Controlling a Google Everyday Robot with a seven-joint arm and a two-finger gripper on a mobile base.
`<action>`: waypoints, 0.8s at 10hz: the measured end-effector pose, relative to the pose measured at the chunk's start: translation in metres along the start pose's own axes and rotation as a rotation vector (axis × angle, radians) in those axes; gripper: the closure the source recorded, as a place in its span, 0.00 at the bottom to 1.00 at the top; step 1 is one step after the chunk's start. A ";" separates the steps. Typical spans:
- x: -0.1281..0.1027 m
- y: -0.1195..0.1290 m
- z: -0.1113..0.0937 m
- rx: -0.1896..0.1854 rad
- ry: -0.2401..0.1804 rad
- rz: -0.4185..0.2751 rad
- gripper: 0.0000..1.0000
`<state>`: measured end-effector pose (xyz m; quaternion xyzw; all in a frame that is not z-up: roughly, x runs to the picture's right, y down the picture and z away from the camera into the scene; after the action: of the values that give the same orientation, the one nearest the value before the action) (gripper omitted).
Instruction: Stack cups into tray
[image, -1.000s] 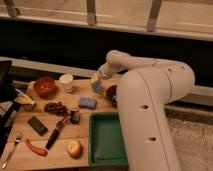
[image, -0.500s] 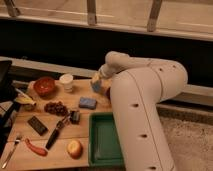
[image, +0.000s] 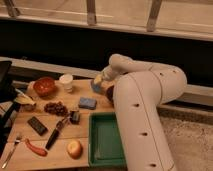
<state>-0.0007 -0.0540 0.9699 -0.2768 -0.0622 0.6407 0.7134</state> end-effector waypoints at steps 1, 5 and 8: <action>0.005 0.000 0.006 -0.021 0.006 0.014 0.38; 0.011 0.003 0.015 -0.062 0.026 0.020 0.71; 0.010 0.008 0.018 -0.080 0.037 0.013 0.98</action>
<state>-0.0142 -0.0386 0.9784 -0.3172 -0.0728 0.6370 0.6988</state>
